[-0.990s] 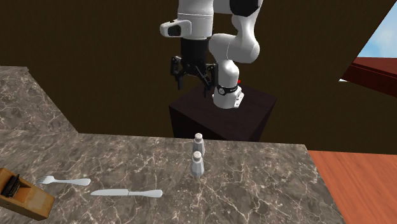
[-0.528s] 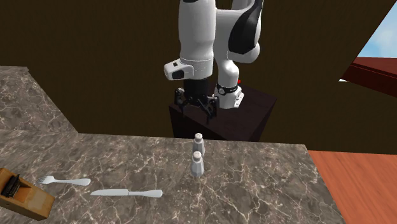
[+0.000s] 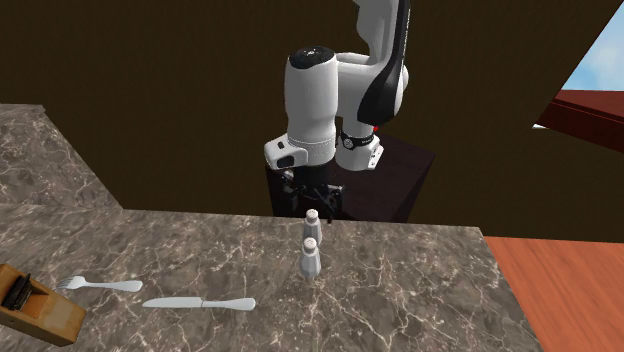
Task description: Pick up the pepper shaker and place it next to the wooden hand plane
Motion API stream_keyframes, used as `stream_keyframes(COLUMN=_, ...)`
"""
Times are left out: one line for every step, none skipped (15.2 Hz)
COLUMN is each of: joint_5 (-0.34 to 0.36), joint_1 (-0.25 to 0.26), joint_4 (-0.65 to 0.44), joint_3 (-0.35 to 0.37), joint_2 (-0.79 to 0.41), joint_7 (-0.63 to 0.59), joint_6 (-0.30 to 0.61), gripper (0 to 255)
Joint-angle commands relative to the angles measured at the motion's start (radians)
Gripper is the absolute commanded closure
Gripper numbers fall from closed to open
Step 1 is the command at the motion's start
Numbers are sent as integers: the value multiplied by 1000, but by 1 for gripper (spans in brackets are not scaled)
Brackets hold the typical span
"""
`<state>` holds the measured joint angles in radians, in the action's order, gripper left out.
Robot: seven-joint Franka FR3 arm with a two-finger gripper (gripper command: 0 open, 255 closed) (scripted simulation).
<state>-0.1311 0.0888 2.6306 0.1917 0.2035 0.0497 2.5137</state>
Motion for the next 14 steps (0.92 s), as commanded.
stream_keyframes(joint_5=2, joint_1=0, joint_4=5, joint_3=4, joint_2=-27, joint_7=-4, joint_6=32, gripper=0)
stream_keyframes(joint_5=4, joint_1=0, joint_4=7, joint_3=5, joint_2=-41, joint_7=-5, joint_6=49, gripper=0)
stream_keyframes(joint_5=6, joint_1=0, joint_4=9, joint_3=6, joint_2=-56, joint_7=-7, joint_6=65, gripper=0)
stream_keyframes(joint_5=7, joint_1=-1, joint_4=10, joint_3=7, joint_2=-64, joint_7=-7, joint_6=74, gripper=0)
stream_keyframes(joint_5=7, joint_1=-1, joint_4=10, joint_3=7, joint_2=-64, joint_7=-7, joint_6=74, gripper=0)
stream_keyframes(joint_5=7, joint_1=-1, joint_4=10, joint_3=7, joint_2=-64, joint_7=-7, joint_6=74, gripper=0)
stream_keyframes(joint_5=7, joint_1=-1, joint_4=10, joint_3=7, joint_2=-64, joint_7=-7, joint_6=74, gripper=0)
stream_keyframes(joint_5=7, joint_1=-1, joint_4=10, joint_3=7, joint_2=-64, joint_7=-7, joint_6=74, gripper=0)
stream_keyframes(joint_5=7, joint_1=-1, joint_4=10, joint_3=7, joint_2=-64, joint_7=-7, joint_6=74, gripper=0)
stream_keyframes(joint_5=7, joint_1=-1, joint_4=10, joint_3=7, joint_2=-64, joint_7=-7, joint_6=74, gripper=0)
stream_keyframes(joint_5=7, joint_1=-1, joint_4=10, joint_3=7, joint_2=-64, joint_7=-7, joint_6=74, gripper=0)
stream_keyframes(joint_5=7, joint_1=-1, joint_4=10, joint_3=7, joint_2=-64, joint_7=-7, joint_6=74, gripper=255)
stream_keyframes(joint_5=7, joint_1=-1, joint_4=10, joint_3=7, joint_2=-64, joint_7=-7, joint_6=74, gripper=255)
stream_keyframes(joint_5=7, joint_1=-1, joint_4=10, joint_3=7, joint_2=-64, joint_7=-7, joint_6=74, gripper=255)
